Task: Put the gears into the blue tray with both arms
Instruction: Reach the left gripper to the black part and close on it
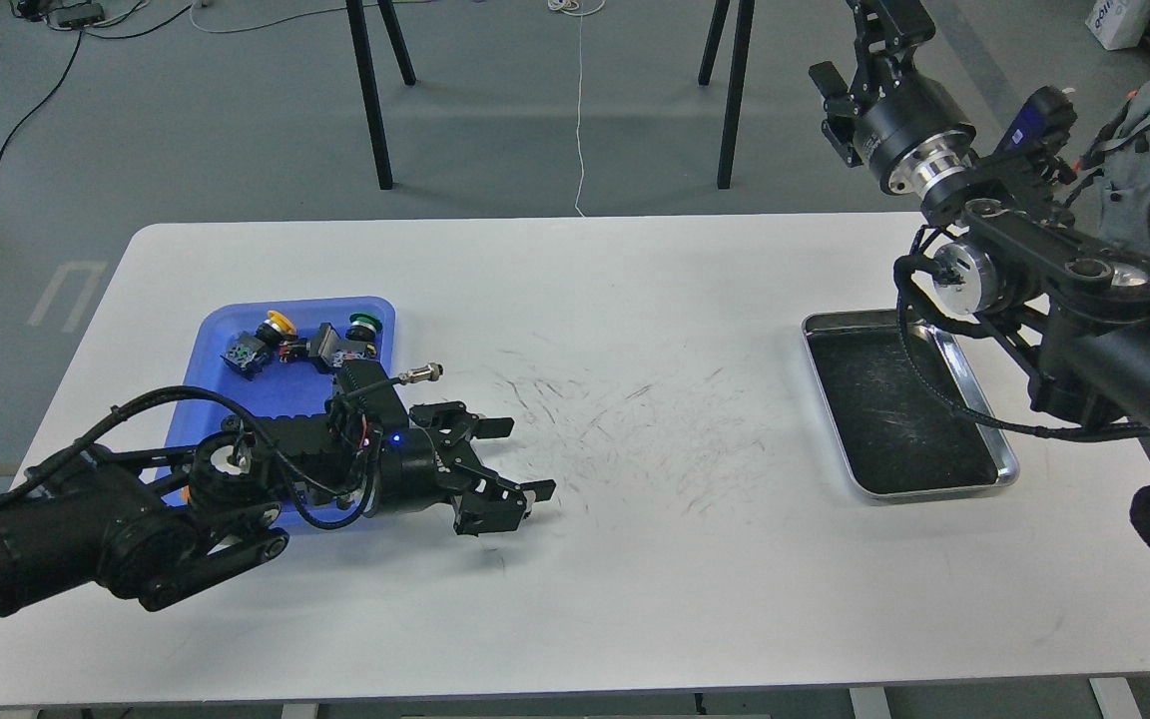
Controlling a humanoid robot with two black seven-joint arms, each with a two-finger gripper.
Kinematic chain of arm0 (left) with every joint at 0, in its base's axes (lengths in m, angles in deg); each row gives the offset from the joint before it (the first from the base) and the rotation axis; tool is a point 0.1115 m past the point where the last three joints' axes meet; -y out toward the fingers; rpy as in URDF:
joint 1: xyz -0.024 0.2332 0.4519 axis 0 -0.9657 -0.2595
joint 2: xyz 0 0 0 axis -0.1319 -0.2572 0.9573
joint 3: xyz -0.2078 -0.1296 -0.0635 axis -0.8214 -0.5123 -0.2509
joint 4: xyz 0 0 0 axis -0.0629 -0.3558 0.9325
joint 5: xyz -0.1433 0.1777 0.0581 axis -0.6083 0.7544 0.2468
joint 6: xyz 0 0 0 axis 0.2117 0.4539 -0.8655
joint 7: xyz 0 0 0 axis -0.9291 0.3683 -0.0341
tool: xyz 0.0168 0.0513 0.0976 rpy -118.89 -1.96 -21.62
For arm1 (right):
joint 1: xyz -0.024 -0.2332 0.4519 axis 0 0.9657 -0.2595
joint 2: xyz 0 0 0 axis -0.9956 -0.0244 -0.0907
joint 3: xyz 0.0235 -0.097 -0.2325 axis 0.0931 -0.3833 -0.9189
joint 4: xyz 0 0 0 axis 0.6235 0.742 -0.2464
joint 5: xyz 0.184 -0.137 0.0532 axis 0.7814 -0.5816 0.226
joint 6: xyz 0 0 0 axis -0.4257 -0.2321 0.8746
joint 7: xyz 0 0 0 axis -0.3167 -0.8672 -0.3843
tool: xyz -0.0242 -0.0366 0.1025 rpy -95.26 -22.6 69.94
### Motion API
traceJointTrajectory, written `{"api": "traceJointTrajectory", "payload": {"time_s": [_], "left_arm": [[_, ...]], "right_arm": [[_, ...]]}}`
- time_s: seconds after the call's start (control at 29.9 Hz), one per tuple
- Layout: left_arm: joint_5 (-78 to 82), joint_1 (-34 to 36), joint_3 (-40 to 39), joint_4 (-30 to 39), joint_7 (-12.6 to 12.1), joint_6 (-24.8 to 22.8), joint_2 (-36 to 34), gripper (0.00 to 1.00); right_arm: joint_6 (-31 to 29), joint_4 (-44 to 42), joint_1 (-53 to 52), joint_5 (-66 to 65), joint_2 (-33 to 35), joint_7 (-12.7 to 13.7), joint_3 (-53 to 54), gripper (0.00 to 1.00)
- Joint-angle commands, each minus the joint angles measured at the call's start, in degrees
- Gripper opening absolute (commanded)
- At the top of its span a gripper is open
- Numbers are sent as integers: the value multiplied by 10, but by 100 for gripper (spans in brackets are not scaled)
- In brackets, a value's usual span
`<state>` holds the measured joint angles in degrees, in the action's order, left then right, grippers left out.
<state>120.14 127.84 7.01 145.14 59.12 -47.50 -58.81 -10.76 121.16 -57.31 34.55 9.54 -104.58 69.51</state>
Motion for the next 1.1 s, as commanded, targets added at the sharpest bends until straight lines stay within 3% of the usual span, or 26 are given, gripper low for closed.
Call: {"api": "traceJointTrajectory", "payload": {"time_s": [0.0, 0.43, 0.64, 1.07], "left_arm": [[3, 2, 6, 0, 0, 2, 1, 96], [53, 1, 29, 3, 0, 28, 5, 80], [74, -3, 29, -3, 0, 32, 5, 63], [93, -2, 46, -6, 0, 42, 2, 52]], "right_arm": [[0, 0, 1, 0, 0, 0, -1, 98], [0, -1, 5, 0, 0, 0, -3, 98], [0, -2, 4, -1, 0, 0, -3, 98], [0, -1, 0, -1, 0, 0, -4, 98]]}}
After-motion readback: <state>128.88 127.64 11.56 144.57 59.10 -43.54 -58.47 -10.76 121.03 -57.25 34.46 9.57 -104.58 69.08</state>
